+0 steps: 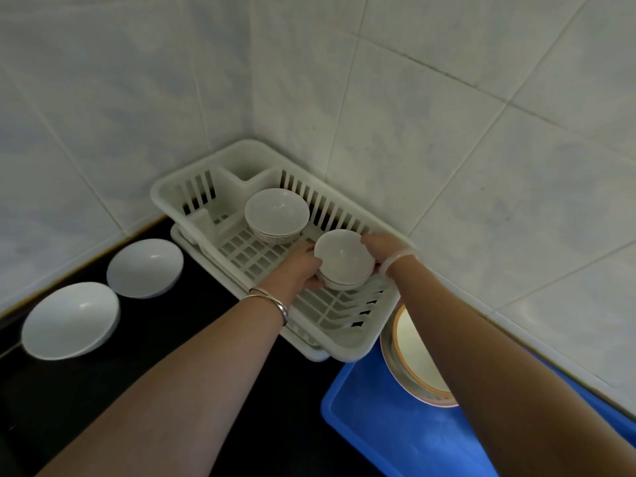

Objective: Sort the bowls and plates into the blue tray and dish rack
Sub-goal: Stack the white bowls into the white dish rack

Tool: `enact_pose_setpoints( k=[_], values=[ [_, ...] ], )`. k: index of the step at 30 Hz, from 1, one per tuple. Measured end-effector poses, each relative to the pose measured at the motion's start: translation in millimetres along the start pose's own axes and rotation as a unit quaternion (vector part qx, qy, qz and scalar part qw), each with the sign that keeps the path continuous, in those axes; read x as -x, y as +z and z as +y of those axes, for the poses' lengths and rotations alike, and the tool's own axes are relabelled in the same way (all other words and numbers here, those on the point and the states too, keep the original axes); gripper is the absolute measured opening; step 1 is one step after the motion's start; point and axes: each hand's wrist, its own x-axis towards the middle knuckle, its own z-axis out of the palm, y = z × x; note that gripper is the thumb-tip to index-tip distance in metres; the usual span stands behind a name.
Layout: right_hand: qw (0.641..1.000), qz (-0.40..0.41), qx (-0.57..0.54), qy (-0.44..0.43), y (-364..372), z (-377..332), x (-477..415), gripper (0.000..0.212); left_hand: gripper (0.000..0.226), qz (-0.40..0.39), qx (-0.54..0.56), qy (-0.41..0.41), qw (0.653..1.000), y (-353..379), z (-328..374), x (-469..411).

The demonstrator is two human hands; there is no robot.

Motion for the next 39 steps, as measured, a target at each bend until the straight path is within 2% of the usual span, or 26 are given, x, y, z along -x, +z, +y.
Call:
enact_pose_setpoints(
  k=[4,9,12,14,16,18,21,26,29,32,36,39],
  values=[
    [0.999,0.014,0.038,-0.035,-2,0,4,0.032,0.046,-0.003,0.0,0.013,1.0,-2,-2,0],
    [0.986,0.03,0.141,-0.08,-3,4,16,0.031,0.039,0.039,-0.081,0.061,0.994,-7,0,5],
    [0.977,0.048,0.17,-0.121,-1,0,30,0.027,0.022,0.033,-0.116,0.086,0.989,-17,4,16],
    [0.976,0.06,0.136,-0.157,6,-9,43,0.032,0.013,0.044,-0.118,0.117,0.985,-28,6,29],
    [0.982,0.04,0.083,-0.168,19,-18,59,0.034,0.023,0.08,-0.109,0.156,0.978,-43,4,46],
    [0.986,-0.011,0.016,-0.164,38,-27,78,0.034,0.032,0.15,-0.095,0.188,0.966,-63,-2,68],
    [0.981,-0.053,-0.047,-0.182,77,-38,106,0.033,0.031,0.26,-0.105,0.218,0.935,-101,-25,101],
    [0.975,-0.148,-0.048,-0.159,159,-54,128,0.02,0.032,0.4,-0.125,0.194,0.887,-165,-80,145],
    [0.976,-0.177,-0.005,-0.124,201,-55,123,0.028,0.037,0.452,-0.117,0.173,0.867,-193,-112,155],
    [0.975,-0.172,0.048,-0.131,232,-58,114,0.036,0.042,0.502,-0.139,0.144,0.841,-218,-134,153],
    [0.97,-0.166,0.114,-0.139,263,-70,102,0.046,0.053,0.519,-0.138,0.092,0.839,-244,-156,142],
    [0.974,-0.148,0.112,-0.128,280,-78,92,0.046,0.064,0.52,-0.08,0.062,0.848,-259,-163,133]
  ],
)
